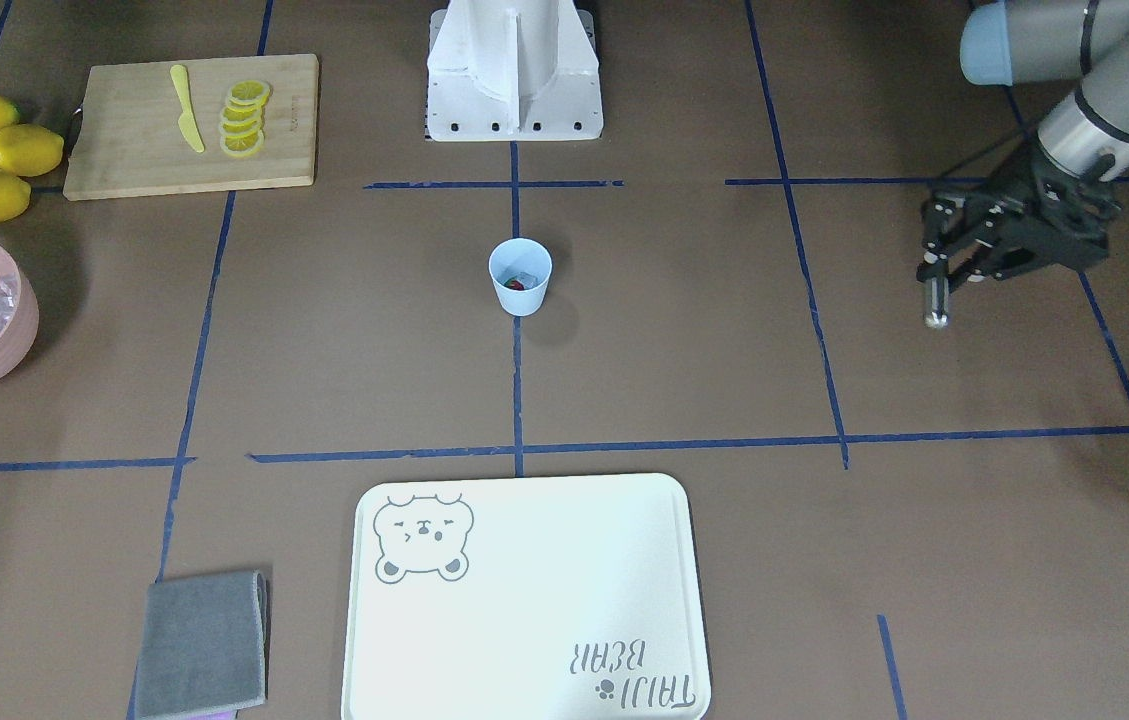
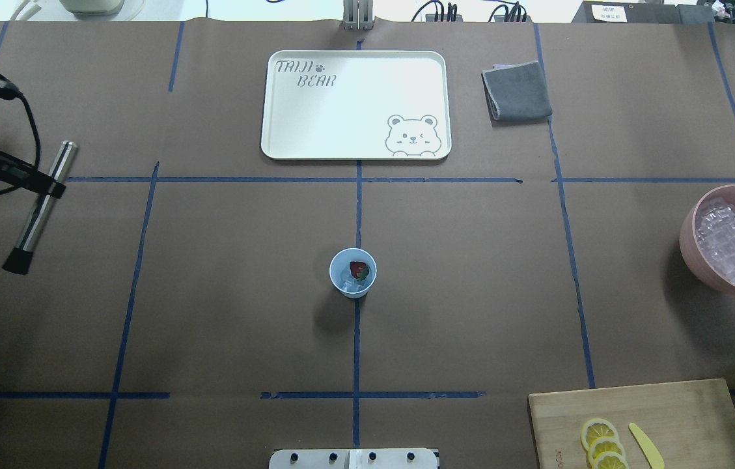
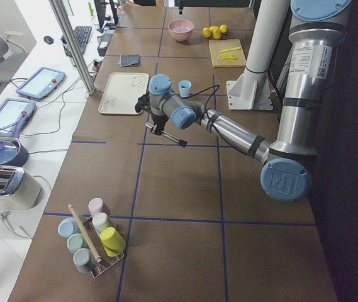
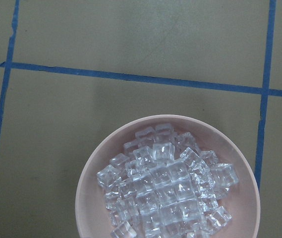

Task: Mash ice and strawberries in cup
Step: 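Carry the muddler with the left gripper over the blue cup and lower it in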

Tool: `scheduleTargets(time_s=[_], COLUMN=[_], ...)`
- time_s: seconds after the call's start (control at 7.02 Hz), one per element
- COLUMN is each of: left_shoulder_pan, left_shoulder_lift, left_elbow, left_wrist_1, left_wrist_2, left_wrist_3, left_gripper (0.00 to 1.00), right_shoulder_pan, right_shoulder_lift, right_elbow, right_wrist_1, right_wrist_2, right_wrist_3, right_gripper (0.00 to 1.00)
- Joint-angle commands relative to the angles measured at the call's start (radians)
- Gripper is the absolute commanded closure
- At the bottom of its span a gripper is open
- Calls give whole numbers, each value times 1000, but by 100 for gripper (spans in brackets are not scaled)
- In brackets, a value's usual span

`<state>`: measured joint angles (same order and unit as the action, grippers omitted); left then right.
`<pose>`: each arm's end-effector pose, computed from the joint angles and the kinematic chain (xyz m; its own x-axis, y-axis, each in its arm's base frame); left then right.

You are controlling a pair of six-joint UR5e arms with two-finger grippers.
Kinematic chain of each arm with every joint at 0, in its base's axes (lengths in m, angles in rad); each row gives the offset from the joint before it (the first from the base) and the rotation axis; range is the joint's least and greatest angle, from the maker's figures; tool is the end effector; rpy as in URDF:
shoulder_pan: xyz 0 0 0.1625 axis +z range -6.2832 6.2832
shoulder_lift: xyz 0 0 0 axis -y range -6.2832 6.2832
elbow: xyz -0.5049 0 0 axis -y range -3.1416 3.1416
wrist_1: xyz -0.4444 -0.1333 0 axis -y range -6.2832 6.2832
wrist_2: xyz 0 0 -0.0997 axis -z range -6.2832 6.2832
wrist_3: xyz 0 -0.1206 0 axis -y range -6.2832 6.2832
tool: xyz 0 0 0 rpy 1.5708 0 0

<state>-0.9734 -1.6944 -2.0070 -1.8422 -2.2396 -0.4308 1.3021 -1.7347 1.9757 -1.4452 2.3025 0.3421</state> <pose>0.2756 -0.5091 0.4177 0.5136 0.5124 -0.6882 -0.1812 0.8488 0.4967 -0.0751 -0.4714 0.6026 0.6990 -0.1017 0.7078 0.0142 0.9916 0.1284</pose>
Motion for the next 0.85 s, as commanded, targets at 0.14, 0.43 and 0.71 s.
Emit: scheduleTargets(time_s=[0.14,0.43,0.71], left_shoulder_pan=[312,373,557], left_shoulder_lift=[-329,-370,-349], left_elbow=[-58,-65,2], left_wrist_1=[-6,-213,-508], left_wrist_2=[209,422,866], left_wrist_3=[-25,-11,-5], left_gripper=[99,100,96], right_shoulder_pan=[19,22,42], right_shoulder_lift=[1,1,0], right_elbow=[2,0,5], right_wrist_1=[0,0,0], right_wrist_2=[0,2,18], right_wrist_3=[0,0,0], right_gripper=[1,1,1])
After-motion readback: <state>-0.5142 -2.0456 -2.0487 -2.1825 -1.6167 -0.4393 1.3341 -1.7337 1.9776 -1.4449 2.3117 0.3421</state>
